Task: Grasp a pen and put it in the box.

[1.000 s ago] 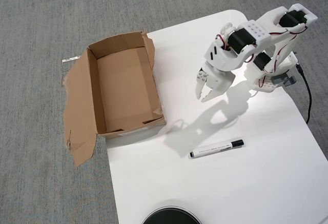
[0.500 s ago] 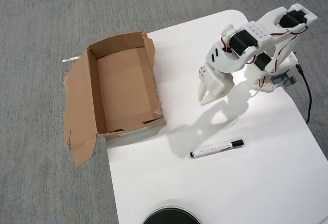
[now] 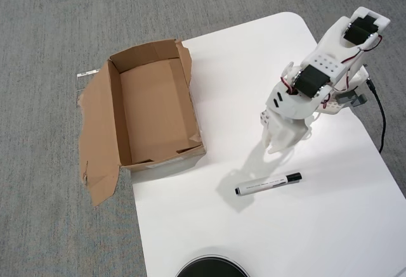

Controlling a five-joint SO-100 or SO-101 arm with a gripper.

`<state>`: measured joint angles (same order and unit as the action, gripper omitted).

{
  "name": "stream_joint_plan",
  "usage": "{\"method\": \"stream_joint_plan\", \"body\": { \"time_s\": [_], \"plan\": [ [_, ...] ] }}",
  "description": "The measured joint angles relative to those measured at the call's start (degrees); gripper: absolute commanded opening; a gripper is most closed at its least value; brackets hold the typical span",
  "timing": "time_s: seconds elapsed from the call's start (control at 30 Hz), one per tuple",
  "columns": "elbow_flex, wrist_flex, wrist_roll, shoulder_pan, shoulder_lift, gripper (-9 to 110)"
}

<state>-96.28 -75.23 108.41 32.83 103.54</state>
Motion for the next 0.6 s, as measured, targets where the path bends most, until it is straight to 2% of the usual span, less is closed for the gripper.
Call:
{"method": "stream_joint_plan", "body": {
  "time_s": [0.23, 0.6],
  "plan": [
    [0.35, 0.18, 8.61, 4.66, -4.75, 18],
    [0.35, 4.48, 20.04, 10.55, -8.44, 19]
  ]
}}
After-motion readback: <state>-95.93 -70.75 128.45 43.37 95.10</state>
